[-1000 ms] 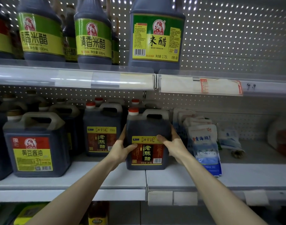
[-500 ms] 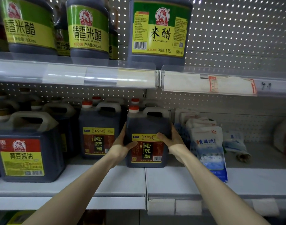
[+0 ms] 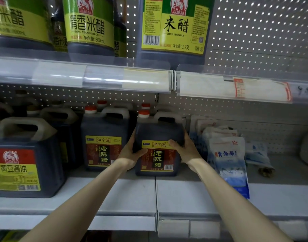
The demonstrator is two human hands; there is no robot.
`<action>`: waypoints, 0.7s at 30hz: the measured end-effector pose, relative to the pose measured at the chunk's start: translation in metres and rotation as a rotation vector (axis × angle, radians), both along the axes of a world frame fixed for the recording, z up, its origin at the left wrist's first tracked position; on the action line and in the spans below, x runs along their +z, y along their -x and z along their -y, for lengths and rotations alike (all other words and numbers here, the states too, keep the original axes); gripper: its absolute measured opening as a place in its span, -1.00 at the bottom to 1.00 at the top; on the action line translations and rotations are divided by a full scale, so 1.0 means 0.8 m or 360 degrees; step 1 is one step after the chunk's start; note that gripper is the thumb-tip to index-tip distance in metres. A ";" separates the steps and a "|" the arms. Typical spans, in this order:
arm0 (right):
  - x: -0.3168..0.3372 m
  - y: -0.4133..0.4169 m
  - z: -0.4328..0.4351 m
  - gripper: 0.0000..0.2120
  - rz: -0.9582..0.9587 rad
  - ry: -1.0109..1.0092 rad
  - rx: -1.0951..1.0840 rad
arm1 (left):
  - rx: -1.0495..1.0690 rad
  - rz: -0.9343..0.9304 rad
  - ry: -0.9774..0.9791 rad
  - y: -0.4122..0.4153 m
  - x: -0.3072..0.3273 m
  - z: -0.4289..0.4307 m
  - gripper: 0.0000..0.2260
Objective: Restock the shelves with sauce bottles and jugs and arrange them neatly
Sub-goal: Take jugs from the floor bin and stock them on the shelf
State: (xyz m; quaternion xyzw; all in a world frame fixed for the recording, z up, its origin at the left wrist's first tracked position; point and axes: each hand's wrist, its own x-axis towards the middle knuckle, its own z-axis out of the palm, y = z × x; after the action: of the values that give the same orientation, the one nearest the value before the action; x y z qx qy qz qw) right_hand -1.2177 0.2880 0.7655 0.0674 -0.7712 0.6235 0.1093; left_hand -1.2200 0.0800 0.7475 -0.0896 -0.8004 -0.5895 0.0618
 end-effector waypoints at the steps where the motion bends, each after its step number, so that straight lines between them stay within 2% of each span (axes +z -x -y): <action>1: 0.001 0.002 0.000 -0.28 0.0000 0.0006 0.0006 | -0.0001 -0.0005 0.0000 0.001 0.000 0.000 -0.27; 21: -0.002 0.016 -0.004 -0.33 -0.0003 0.0042 0.0076 | -0.0032 -0.0013 0.0064 0.015 -0.002 0.000 -0.25</action>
State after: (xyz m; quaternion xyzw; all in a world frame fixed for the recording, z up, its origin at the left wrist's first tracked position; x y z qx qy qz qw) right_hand -1.2303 0.2910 0.7635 0.0849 -0.7610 0.6360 0.0961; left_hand -1.2318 0.0804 0.7458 -0.1012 -0.8109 -0.5735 0.0573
